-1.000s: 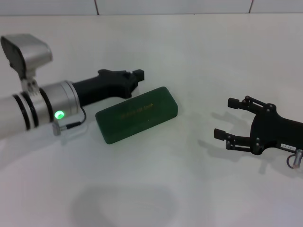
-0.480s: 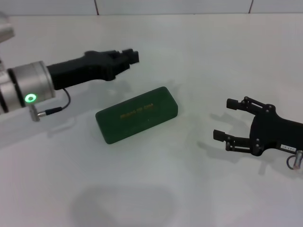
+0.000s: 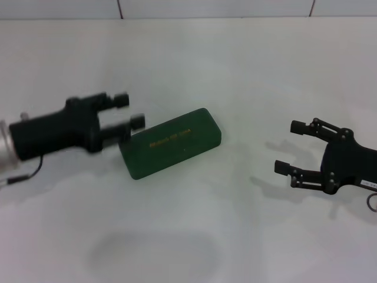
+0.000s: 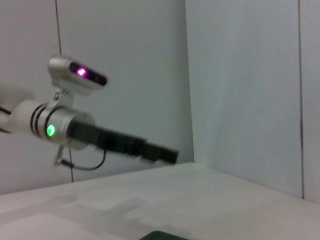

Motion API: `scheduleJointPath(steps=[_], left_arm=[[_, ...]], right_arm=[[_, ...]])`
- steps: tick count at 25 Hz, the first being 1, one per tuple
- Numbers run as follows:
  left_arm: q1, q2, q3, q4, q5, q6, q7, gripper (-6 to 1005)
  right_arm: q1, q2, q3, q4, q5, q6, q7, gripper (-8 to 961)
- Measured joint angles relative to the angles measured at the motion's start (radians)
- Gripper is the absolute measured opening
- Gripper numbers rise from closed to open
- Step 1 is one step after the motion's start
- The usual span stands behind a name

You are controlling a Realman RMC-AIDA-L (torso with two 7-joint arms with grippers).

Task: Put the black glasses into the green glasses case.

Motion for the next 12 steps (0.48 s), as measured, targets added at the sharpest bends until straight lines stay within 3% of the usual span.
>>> scheduleJointPath(steps=[3,7,12], left_arm=[[0.069,-0.011,-0.008,0.067,0.080,0.028,0.049,502],[0.169,-0.045,-0.033,0.146,0.169,0.041,0.094,697],[0.227,-0.056,-0.052,0.156,0.212,0.084,0.112,874]], right_arm=[[-0.006,-0.006,0.003,0.000,-0.001,-0.023,0.000,883],[-0.027,-0.011,0.004,0.000,-0.007,-0.038,-0.002,883],[-0.068,-0.009,-0.007,0.002,-0.011,-0.050,-0.007,883]])
